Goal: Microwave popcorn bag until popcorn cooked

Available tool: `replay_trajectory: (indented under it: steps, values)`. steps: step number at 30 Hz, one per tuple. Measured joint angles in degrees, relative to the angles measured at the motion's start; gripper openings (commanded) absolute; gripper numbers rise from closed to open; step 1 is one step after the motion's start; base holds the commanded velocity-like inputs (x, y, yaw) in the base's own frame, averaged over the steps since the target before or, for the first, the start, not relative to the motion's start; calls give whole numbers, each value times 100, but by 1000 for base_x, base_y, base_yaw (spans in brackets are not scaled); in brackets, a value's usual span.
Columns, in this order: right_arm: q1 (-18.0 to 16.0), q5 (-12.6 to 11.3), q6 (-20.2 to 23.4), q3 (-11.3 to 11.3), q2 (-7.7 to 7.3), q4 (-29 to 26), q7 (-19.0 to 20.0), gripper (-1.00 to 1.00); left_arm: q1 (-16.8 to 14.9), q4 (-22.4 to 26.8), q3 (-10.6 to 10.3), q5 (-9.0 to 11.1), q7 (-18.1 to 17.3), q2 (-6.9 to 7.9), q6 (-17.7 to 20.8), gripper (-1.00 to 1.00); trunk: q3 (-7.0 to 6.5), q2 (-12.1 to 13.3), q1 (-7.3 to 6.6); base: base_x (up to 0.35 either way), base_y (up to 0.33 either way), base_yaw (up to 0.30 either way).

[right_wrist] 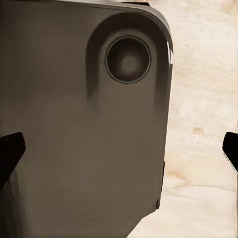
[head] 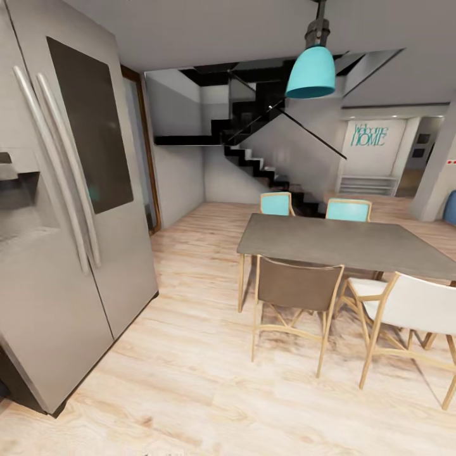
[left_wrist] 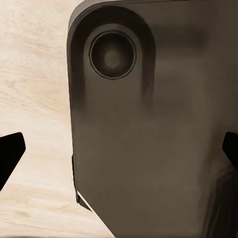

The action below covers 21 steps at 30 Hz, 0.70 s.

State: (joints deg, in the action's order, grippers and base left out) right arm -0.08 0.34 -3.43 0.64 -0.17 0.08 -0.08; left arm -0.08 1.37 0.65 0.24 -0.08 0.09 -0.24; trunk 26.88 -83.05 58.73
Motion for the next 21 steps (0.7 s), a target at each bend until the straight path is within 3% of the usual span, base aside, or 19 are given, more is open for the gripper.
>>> replay_trajectory:
  steps: [21]
  values:
    - [0,-3,-9,-8,9,0,0,100,0,0,0,0,0,0,0,100,0,0,0,0,0,277]
